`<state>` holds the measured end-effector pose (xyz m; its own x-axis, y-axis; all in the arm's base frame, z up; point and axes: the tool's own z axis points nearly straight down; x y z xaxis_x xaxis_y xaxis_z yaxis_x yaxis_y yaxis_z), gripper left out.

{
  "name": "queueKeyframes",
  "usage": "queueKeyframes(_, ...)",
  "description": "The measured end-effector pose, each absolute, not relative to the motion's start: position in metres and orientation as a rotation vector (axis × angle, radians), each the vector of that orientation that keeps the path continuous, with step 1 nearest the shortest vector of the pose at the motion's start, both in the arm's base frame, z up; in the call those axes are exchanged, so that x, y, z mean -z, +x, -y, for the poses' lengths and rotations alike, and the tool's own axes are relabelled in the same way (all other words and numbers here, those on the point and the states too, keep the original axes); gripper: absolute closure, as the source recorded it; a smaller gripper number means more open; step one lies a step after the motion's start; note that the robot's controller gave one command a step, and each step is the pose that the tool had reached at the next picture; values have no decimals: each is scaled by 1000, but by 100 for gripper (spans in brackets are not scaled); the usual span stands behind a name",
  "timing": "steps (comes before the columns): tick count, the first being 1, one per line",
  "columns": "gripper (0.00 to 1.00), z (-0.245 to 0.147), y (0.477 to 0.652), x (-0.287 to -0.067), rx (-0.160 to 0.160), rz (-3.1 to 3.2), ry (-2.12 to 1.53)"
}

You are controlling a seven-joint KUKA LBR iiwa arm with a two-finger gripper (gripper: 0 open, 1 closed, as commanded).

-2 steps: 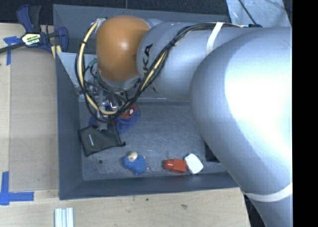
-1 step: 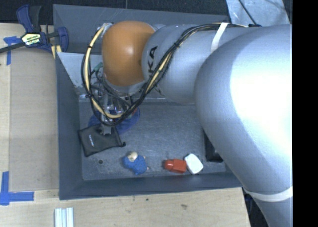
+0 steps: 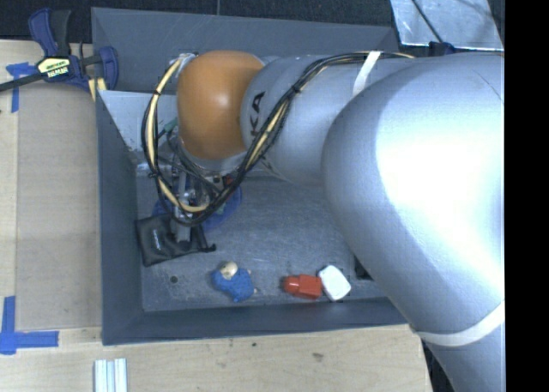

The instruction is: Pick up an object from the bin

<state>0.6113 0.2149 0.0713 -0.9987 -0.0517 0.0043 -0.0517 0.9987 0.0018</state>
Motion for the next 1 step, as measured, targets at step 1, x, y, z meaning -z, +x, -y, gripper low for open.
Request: queueKeyframes(1,0,-215,612,-73,5,3137,82)
